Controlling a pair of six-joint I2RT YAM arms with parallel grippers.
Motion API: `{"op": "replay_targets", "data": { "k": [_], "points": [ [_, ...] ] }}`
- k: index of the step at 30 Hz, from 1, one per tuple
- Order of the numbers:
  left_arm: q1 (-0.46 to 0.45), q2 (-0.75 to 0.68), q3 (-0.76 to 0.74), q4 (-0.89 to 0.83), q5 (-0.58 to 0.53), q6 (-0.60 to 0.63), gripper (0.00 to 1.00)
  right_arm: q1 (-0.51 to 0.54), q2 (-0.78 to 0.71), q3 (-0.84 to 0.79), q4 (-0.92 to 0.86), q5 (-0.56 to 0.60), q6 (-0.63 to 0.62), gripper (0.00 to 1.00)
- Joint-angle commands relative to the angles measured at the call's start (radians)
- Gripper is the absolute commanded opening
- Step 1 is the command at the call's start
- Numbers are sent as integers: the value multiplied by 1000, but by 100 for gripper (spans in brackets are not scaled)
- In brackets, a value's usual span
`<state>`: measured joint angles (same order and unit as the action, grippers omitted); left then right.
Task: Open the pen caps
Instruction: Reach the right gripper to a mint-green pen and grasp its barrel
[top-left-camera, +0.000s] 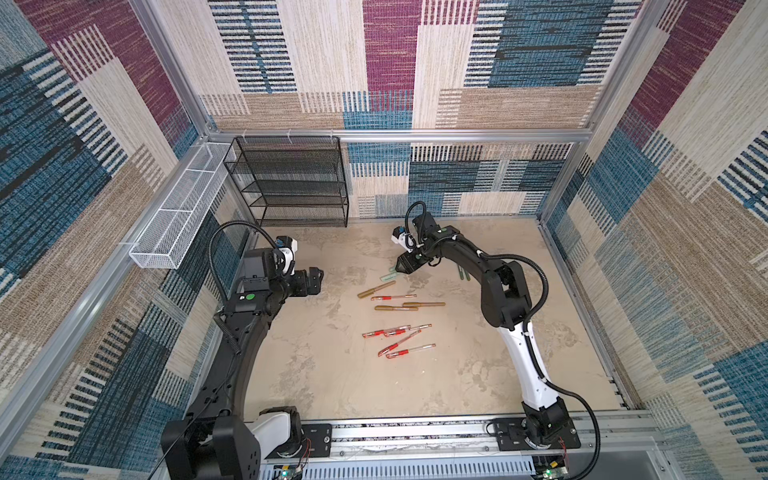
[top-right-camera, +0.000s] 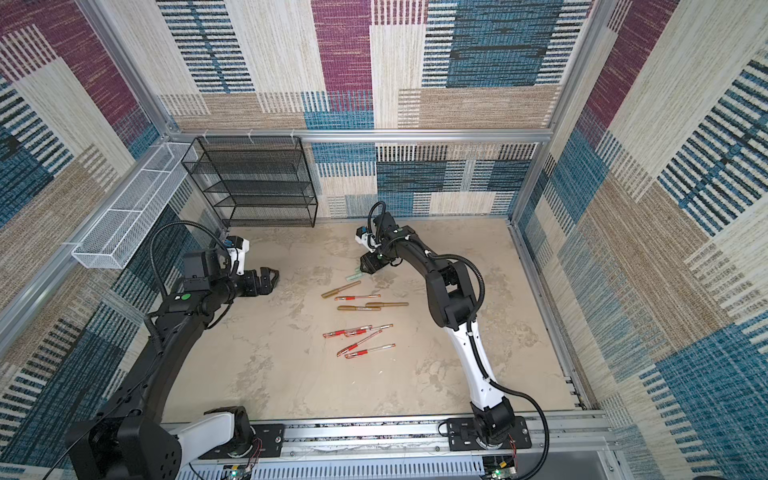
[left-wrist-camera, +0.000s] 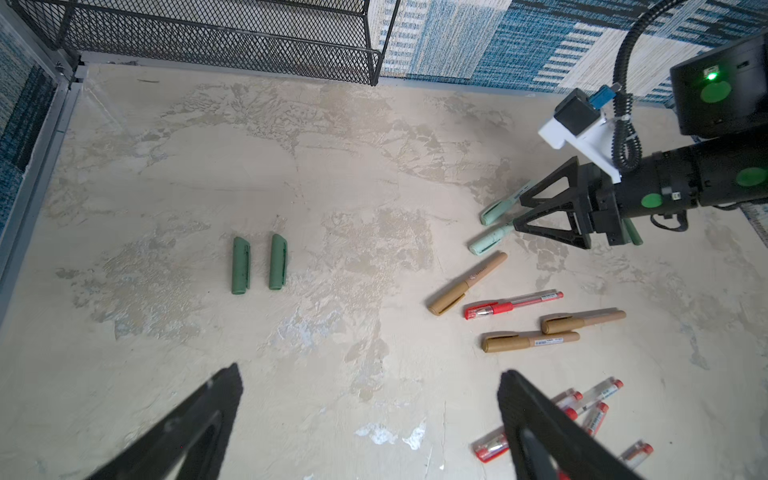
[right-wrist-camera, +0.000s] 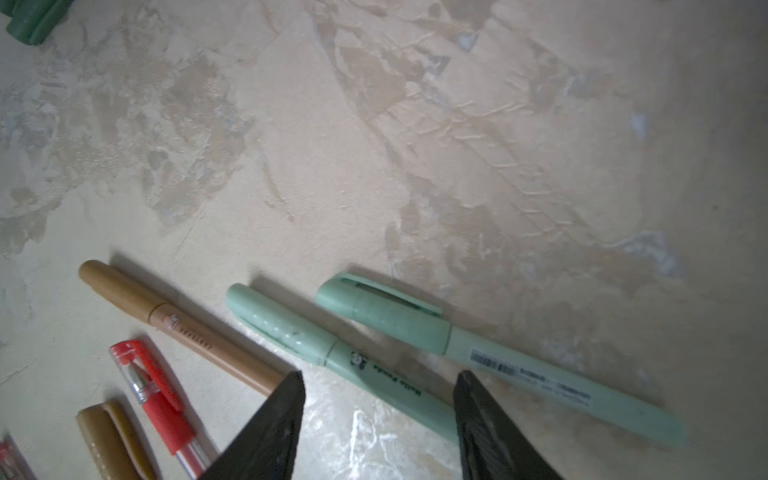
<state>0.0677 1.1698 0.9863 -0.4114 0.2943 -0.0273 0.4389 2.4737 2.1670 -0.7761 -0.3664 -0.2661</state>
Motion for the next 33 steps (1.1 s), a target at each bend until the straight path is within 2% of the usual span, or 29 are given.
{"op": "replay_targets", "data": {
  "k": [1,8,16,22,27,33],
  "points": [
    [1,0,3,11,3,-8,100,3,16,19,0,9,-1,60],
    [1,5,6,13,3,-12,100,3,20,-5,0,-4,-5,57],
    [1,5,5,15,-3,-14,100,4,-59,-139,17,20,-34,54],
    [1,3,2,19,2,-16,100,16,-96,-197,29,67,-45,47],
    [1,-2,2,17,3,-16,100,36,-87,-198,30,106,-59,37],
    [2,0,-1,19,-3,-15,100,59,-71,-202,32,147,-73,31]
  ]
}}
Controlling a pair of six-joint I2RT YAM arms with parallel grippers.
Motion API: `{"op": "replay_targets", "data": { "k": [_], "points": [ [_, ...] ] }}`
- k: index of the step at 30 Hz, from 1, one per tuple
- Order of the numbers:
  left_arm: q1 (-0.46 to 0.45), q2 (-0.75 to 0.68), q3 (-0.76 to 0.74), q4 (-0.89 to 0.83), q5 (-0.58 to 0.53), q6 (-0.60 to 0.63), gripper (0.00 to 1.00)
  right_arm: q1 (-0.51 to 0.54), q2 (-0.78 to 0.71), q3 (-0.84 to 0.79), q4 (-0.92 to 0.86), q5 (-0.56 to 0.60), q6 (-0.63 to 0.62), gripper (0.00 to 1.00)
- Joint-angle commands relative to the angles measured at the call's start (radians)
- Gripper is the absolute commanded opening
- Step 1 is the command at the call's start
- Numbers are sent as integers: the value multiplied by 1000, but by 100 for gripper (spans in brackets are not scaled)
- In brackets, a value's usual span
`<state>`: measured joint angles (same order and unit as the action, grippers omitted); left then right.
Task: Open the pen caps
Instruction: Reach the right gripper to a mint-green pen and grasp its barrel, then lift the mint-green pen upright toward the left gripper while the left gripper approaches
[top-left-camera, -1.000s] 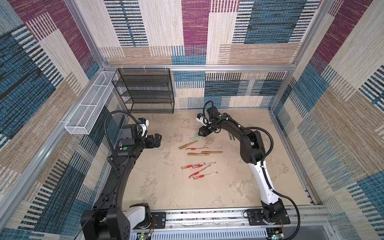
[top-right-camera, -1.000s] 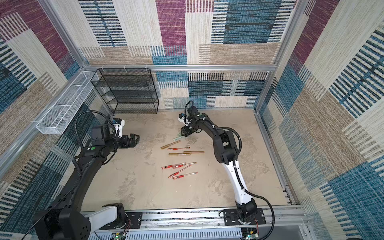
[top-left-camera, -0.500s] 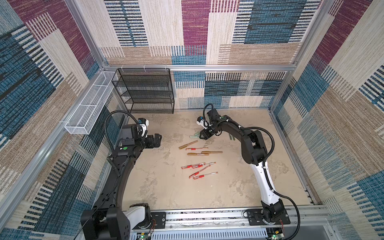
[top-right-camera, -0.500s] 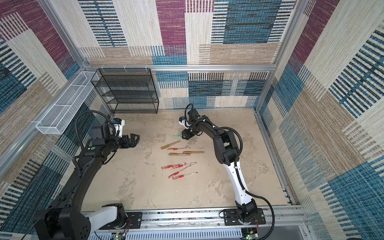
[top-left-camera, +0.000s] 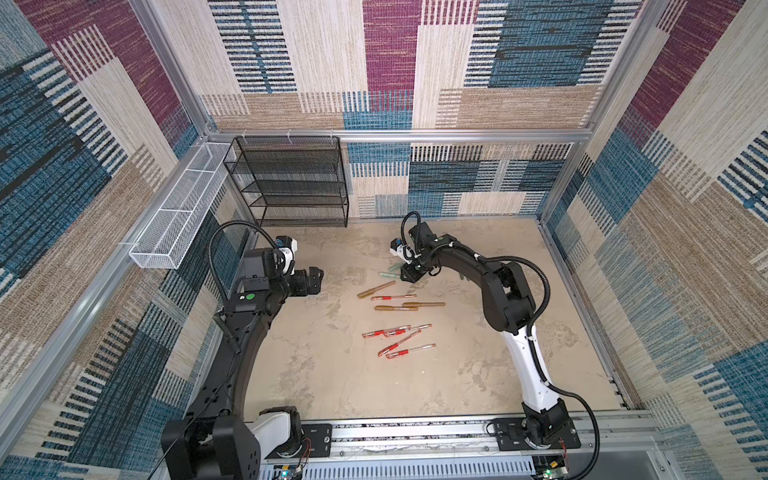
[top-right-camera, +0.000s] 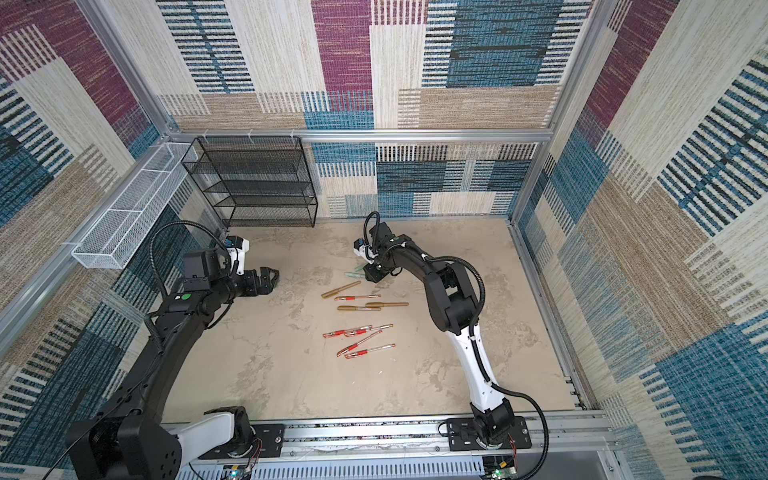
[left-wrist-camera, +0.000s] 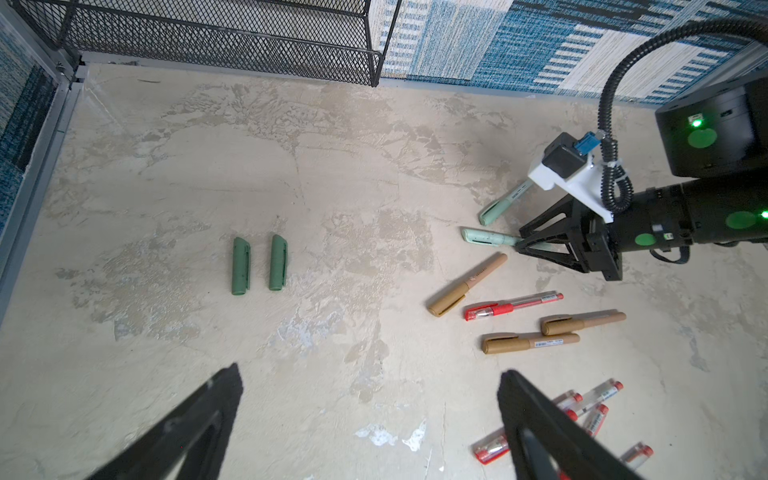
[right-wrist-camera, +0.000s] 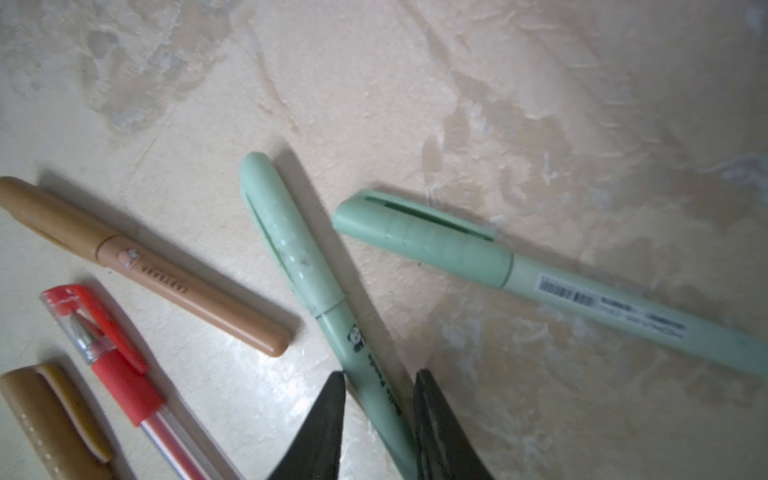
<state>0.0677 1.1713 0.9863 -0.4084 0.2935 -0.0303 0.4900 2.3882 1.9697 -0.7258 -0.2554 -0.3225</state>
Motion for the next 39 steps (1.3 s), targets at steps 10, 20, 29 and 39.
{"op": "replay_targets", "data": {
  "k": [10,20,29,39],
  "points": [
    [3,-1,1,15,-1,-12,100,24,28,-5,-17,35,-33,16],
    [4,1,3,17,22,-24,100,24,-24,13,-20,-1,-19,9],
    [4,7,9,36,221,-100,100,38,-224,-164,174,-65,112,8],
    [1,50,36,74,409,-245,98,81,-549,-635,609,-125,380,7]
  ]
}}
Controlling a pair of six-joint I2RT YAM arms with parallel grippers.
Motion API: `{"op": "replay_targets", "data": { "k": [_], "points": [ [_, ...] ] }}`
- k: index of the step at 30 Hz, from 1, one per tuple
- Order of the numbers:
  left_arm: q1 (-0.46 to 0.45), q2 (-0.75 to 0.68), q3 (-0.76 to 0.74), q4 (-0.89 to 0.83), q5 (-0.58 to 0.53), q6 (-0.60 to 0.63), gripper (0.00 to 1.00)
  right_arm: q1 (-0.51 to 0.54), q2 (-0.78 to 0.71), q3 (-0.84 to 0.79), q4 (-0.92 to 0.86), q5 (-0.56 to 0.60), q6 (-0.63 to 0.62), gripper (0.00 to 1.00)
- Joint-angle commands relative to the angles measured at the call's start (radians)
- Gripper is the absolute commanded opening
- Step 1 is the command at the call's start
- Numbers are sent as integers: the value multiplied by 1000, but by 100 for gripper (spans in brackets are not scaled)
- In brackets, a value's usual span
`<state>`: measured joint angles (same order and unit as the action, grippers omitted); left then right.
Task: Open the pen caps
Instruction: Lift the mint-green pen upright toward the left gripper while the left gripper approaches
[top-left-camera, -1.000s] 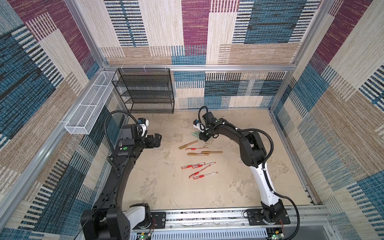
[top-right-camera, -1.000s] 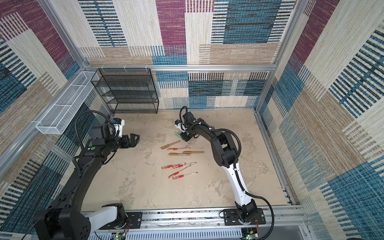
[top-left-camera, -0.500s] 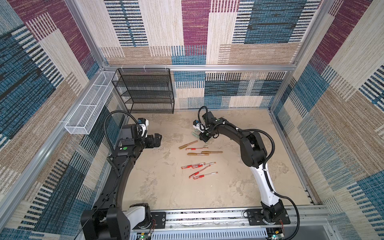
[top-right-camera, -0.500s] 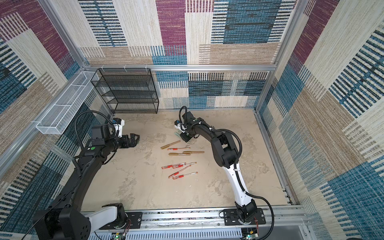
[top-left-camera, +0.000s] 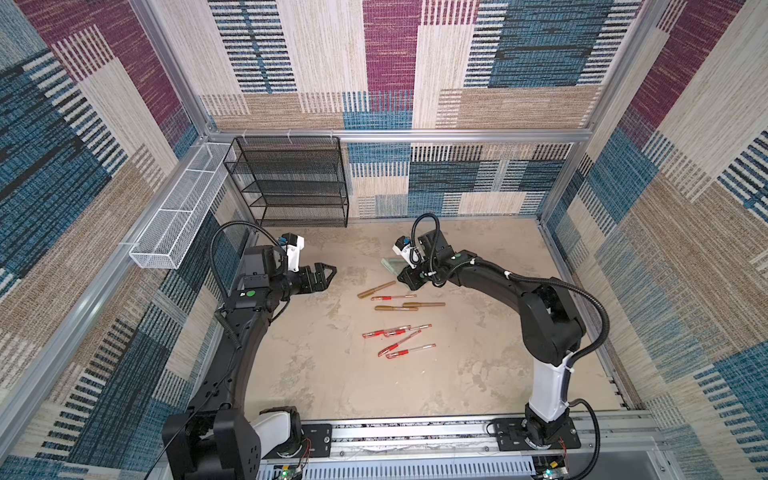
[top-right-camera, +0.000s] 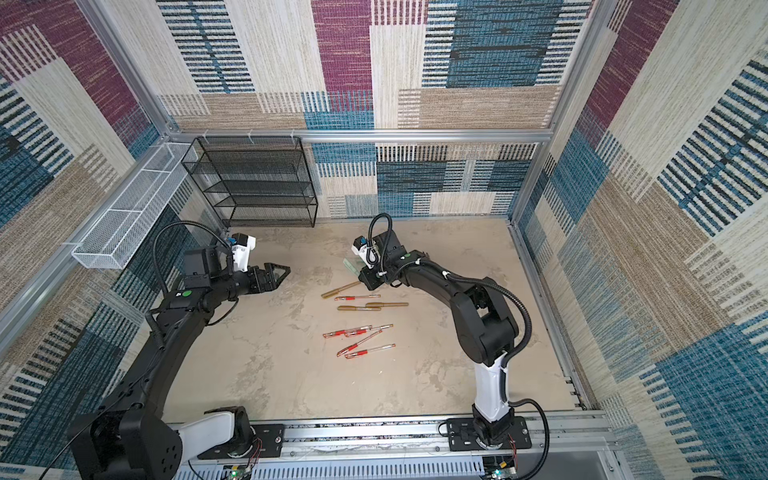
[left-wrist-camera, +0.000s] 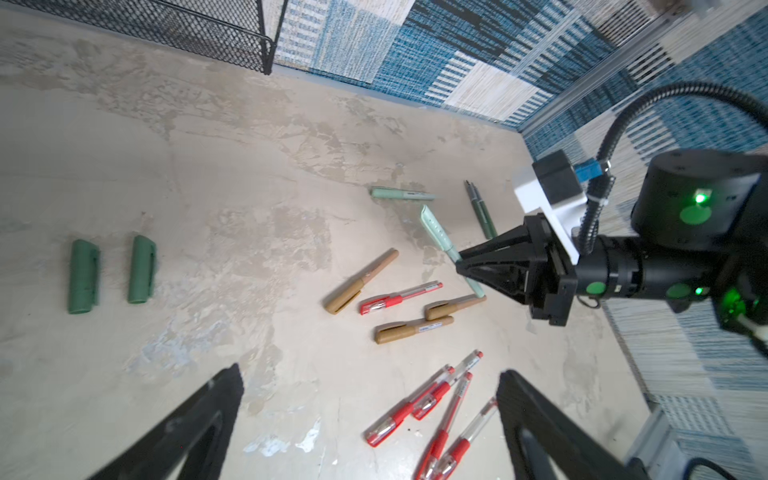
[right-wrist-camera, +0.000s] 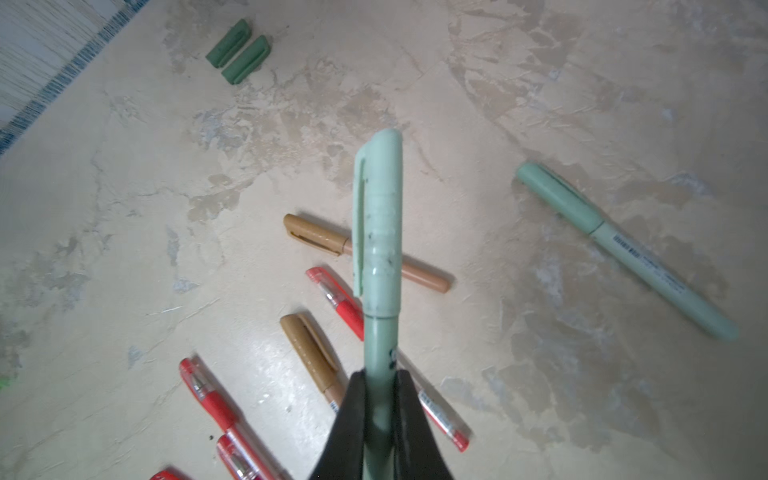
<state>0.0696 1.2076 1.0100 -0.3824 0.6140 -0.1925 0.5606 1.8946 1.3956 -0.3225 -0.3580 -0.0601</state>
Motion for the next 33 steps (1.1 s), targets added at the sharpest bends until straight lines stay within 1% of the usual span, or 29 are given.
{"op": "replay_targets", "data": {
  "k": [1,5,9,12,15,19,22,25,28,29,33],
  "points": [
    [-2,27,17,61,108,-108,98,18,-84,-99,242,-21,148,7],
    [-15,98,82,51,171,-186,96,50,-175,-202,352,-15,248,7],
    [-39,186,186,20,252,-221,93,66,-255,-290,456,-32,351,7],
    [-68,244,236,11,291,-238,91,77,-287,-320,492,-34,407,7],
    [-114,287,258,18,321,-251,89,88,-301,-332,505,-26,441,7],
    [-185,298,252,69,337,-251,87,106,-319,-360,548,-17,489,6],
    [-222,319,265,68,347,-258,85,119,-328,-379,579,-22,522,6],
    [-242,345,278,63,354,-262,75,138,-333,-386,594,-17,537,6],
    [-251,368,296,40,339,-245,68,156,-332,-390,599,-14,544,6],
    [-255,377,304,33,335,-238,64,162,-331,-392,603,-10,546,6],
    [-266,401,317,19,334,-231,51,176,-321,-392,614,-4,557,5]
  ]
}}
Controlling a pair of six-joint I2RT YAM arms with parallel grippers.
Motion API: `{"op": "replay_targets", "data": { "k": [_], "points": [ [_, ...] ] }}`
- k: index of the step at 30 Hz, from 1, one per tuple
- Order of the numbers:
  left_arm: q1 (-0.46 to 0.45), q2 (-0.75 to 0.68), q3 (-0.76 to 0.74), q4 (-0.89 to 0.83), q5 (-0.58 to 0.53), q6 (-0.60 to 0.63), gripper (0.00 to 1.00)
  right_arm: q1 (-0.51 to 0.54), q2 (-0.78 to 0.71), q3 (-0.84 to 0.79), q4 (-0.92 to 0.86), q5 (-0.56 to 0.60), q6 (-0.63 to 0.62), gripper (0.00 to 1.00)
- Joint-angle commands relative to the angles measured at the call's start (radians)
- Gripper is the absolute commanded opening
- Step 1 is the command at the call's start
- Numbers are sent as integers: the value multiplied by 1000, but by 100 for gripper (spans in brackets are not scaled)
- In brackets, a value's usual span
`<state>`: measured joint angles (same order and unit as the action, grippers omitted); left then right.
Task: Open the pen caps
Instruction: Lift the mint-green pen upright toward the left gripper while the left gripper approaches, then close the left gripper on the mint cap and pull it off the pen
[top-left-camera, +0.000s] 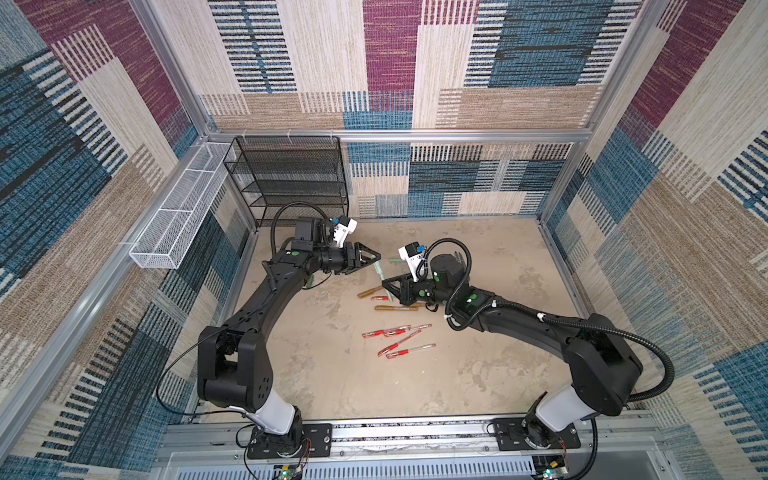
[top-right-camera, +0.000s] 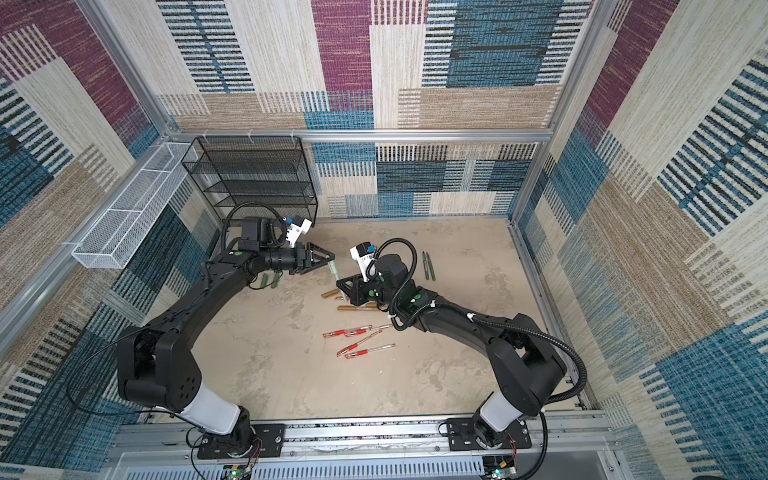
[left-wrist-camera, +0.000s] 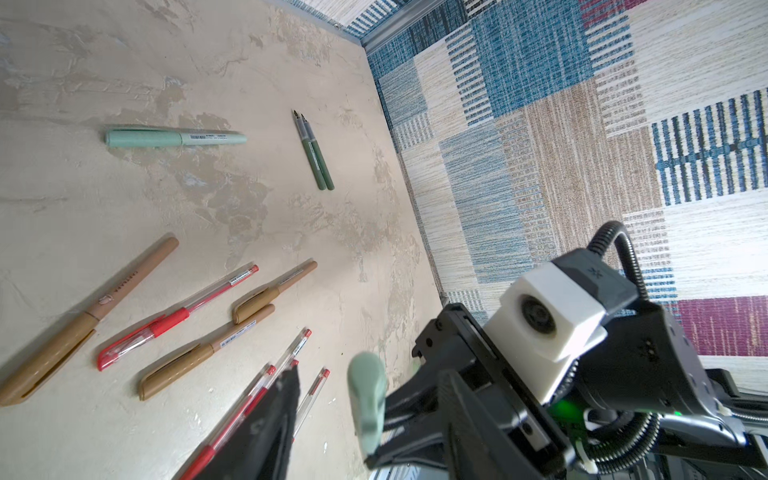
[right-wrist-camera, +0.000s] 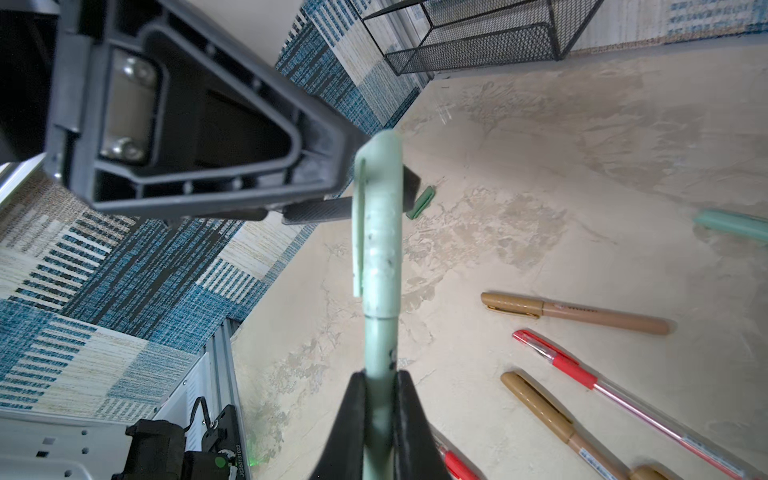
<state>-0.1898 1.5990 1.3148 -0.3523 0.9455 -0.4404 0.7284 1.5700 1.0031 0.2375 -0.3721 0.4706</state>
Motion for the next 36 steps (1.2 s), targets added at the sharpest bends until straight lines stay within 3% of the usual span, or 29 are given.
{"op": "replay_targets", "data": {
  "k": [1,8,12,20,24,29,36],
  "points": [
    [-9,11,13,-11,4,20,48,10,6,3,56,10,27,6],
    [-14,-1,-4,-11,-10,42,23,20,20,17,60,15,26,5],
    [-14,-13,-15,-11,-11,50,0,23,30,29,58,14,25,6],
    [-14,-35,-18,-29,-24,86,0,25,46,41,34,24,18,26],
    [-14,-39,-18,-35,-31,95,0,27,60,62,20,24,10,27],
    [-14,-45,-19,-39,-33,100,0,30,77,71,16,12,8,24],
    [-14,-59,-17,-51,-48,119,0,31,86,54,10,5,8,2]
  ]
}}
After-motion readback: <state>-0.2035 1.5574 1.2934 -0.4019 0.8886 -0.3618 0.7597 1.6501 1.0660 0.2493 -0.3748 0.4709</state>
